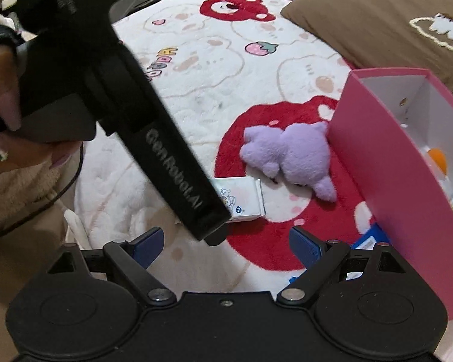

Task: Organize objects
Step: 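Move the left tool to the white wet-wipe pack and close on it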

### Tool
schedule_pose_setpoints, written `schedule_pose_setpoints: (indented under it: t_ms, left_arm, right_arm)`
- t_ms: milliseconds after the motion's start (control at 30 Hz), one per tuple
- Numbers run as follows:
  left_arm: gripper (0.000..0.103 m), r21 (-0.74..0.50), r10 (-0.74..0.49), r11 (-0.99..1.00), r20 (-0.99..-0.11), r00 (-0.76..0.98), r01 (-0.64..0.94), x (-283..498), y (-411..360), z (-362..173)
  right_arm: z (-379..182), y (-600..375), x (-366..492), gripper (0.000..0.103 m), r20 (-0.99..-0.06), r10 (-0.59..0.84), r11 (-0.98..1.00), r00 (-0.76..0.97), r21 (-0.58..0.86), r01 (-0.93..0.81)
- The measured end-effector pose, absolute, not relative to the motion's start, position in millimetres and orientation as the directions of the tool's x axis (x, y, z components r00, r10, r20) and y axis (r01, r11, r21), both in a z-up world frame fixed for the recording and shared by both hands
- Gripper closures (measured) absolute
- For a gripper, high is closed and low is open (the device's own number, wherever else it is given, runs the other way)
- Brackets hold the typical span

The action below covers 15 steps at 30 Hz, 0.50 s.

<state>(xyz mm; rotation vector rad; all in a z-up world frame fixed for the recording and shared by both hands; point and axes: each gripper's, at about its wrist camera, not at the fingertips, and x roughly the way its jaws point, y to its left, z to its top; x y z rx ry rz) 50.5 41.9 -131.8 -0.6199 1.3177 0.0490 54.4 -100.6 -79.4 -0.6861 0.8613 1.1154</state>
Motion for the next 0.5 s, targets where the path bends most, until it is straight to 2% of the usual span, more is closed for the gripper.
schedule_pose_setpoints:
  t_ms: [467, 500]
  left_arm:
    - [0.027, -0.389, -0.252, 0.828, -0.902, 0.351, -0.405, 51.7, 44.7, -145.1]
    - [0.031, -0.386, -0.251, 0.829, -0.903, 0.349, -0.404, 52.6, 45.1, -145.1]
  right_arm:
    - [-111.8, -89.1, 51.1, 0.011, -0.862, 0.467, 0.284, 0.197, -0.064, -0.957]
    - [-113.1, -87.9, 50.6, 0.011, -0.859, 0.471, 0.282, 0.203, -0.071, -0.957]
